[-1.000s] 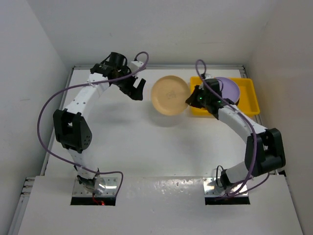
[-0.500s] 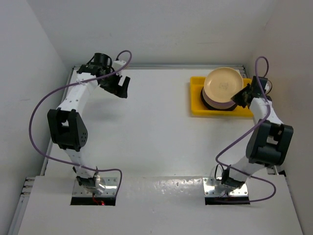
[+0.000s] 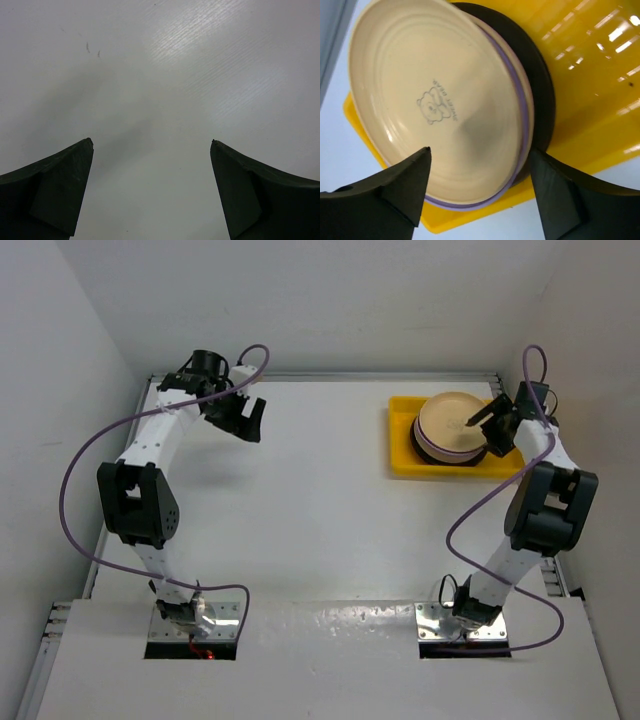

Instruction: Place the plates into the plastic bin on the countertop

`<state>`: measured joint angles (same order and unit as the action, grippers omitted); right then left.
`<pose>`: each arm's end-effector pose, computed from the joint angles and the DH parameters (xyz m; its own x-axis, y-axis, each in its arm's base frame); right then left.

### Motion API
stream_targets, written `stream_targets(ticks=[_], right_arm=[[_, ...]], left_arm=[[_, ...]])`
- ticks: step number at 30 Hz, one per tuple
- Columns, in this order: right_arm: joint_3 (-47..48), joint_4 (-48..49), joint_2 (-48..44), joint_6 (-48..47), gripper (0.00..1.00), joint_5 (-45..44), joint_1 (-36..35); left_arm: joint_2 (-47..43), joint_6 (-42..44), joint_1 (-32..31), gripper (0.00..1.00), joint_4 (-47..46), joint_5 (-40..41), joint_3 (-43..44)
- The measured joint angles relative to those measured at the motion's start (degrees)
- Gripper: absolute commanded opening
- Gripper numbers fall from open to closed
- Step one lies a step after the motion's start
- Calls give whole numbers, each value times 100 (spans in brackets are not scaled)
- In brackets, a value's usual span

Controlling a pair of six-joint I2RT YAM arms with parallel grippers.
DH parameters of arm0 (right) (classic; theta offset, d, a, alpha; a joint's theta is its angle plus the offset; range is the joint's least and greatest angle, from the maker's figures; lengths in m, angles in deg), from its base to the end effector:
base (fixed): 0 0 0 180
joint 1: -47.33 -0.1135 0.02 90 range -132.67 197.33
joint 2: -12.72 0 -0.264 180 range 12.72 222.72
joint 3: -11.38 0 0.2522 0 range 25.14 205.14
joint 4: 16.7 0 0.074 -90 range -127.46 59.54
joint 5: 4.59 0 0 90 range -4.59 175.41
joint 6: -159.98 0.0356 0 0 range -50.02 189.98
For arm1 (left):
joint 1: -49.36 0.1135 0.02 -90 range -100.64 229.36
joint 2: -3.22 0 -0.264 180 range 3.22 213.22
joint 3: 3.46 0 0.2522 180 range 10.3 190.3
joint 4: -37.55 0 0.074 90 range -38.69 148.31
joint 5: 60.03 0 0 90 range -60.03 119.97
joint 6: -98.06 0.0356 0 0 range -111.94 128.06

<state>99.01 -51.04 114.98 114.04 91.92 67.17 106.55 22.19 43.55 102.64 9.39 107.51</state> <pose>0.3700 -0.1292 0.2253 -0.3241 0.8515 -0.4123 0.6855 0.5117 0.5180 0.3853 -0.0518 0.3134 -0.7442 0.3054 -0.5941 0.4791 0.8638 -0.1560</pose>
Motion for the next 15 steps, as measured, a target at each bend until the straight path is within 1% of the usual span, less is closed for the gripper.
stream_targets(ticks=[2, 5, 6, 8, 9, 10, 13, 15], right_arm=[[20, -144, -22, -129, 82, -116, 7], [17, -404, -138, -356, 84, -321, 33], [17, -492, -210, -428, 87, -385, 42], [7, -737, -522, -599, 97, -573, 68], [-7, -793, -649, -636, 97, -629, 68], [-87, -807, -890, -695, 100, -706, 70], [-564, -831, -1816, -743, 100, -833, 92], [-1093, -892, -2680, -745, 100, -872, 116]], left_arm=[[0, 0, 7, 100, 0, -2, 0], [0, 0, 20, 100, 0, -20, 0], [0, 0, 24, 100, -2, -22, -2], [-2, 2, 26, 100, -2, -37, -2], [-4, 4, 28, 100, 0, -42, -2], [-9, 11, 28, 100, 0, -44, -4], [-127, 15, 28, 100, -13, -33, -136], [-313, 15, 28, 100, -13, -4, -326]])
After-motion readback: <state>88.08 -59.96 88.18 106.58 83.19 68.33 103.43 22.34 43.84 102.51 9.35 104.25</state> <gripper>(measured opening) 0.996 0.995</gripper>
